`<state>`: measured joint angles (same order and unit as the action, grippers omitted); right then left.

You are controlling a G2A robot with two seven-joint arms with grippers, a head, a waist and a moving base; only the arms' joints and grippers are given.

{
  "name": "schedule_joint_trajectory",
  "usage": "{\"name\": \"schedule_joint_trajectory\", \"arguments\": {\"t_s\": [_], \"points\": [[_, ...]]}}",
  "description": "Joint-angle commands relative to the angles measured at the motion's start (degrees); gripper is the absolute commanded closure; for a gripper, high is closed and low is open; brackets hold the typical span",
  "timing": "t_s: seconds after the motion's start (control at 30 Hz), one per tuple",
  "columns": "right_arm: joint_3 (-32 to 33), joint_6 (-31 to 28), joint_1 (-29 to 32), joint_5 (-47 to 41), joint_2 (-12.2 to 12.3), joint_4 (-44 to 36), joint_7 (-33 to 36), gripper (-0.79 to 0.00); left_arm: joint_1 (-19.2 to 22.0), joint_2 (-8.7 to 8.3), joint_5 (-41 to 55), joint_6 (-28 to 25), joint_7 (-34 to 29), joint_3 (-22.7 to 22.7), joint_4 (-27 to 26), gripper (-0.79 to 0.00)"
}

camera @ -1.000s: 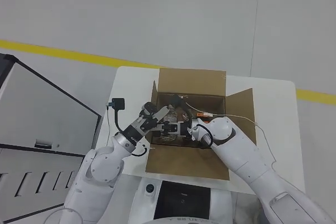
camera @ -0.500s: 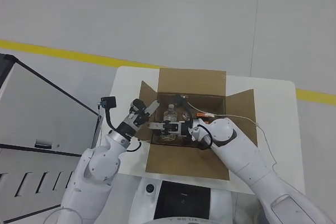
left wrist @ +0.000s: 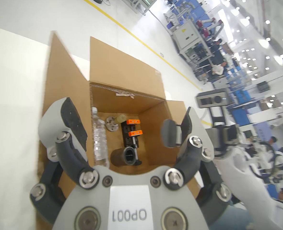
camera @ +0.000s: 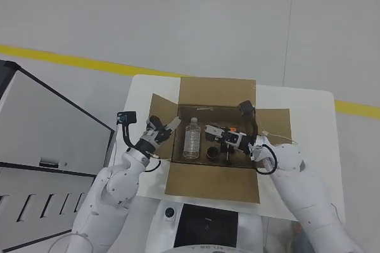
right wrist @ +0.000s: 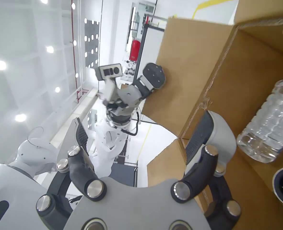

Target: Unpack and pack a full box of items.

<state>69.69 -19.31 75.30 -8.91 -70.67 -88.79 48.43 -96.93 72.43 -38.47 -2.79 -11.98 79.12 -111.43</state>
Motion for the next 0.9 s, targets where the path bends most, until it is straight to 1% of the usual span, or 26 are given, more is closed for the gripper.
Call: {"name": "schedule_joint_trajectory", "arguments": {"t_s": [0.0,0.13,0.3,0.43,0.63,0.77,0.87], "points": [[4.4,0.2,3.3,0.7,0.8,-2.9,-1.3,-0.785,0.1,0.11,-3.8,0.4,2.4,-1.4,0.8,-0.785],[11.9,-0.3,9.5,0.1,2.1,-7.5,-2.2,-0.785,-0.4,0.27,-6.5,0.9,5.4,-3.1,0.9,-0.785],[17.6,0.1,14.2,0.3,3.0,-10.3,-3.1,-0.785,-0.8,0.34,-8.3,1.3,7.7,-3.6,0.7,-0.785],[20.0,0.6,16.7,0.8,3.4,-11.3,-4.6,-0.785,-0.2,0.29,-10.8,1.1,8.3,-3.6,1.9,-0.785],[23.3,1.9,19.9,3.1,3.8,-12.7,-7.8,-0.785,0.2,0.10,-13.0,-0.5,6.8,-3.8,3.2,-0.785],[24.9,1.8,22.0,2.5,4.0,-13.5,-9.6,-0.785,0.1,0.15,-11.7,-1.1,5.4,-4.6,2.8,-0.785],[24.5,1.5,22.4,1.8,4.0,-13.9,-9.2,-0.785,0.2,0.19,-11.0,-1.3,5.2,-4.8,2.6,-0.785]]}}
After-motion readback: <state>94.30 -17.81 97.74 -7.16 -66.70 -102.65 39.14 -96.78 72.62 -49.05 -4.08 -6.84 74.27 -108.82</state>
